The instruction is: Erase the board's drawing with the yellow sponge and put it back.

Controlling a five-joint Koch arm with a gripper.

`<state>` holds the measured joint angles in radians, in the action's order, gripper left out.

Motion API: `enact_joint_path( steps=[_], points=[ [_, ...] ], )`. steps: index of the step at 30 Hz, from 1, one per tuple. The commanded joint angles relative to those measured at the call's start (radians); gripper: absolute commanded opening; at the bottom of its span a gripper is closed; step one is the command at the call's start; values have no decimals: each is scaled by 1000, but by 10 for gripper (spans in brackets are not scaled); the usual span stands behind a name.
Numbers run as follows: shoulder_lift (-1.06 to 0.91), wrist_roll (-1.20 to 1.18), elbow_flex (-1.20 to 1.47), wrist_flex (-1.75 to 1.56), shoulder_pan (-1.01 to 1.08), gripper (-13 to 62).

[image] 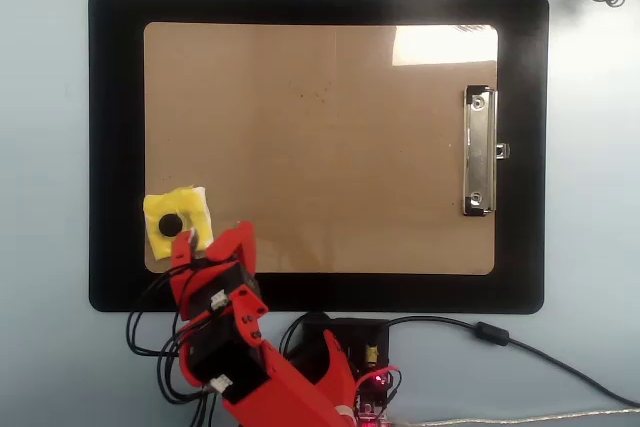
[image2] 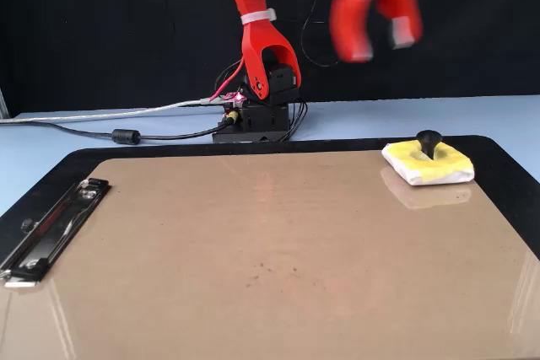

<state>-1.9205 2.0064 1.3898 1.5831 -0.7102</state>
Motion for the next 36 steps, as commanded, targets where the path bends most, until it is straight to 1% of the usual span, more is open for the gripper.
enact_joint_path(
  steps=[1, 3, 4, 7, 10, 14, 18, 36],
  points=[
    [-18, -94, -2, 268, 123, 334],
    [-21, -172, 92, 287, 298, 334],
    [-31, -235, 183, 279, 399, 335],
    [-77, -399, 376, 227, 566, 335],
    [-193, -497, 592, 167, 644, 336],
    [-422, -502, 877, 98, 658, 341],
    [-430, -503, 1048, 100, 660, 345],
    [-430, -506, 1071, 94, 657, 344]
  ],
)
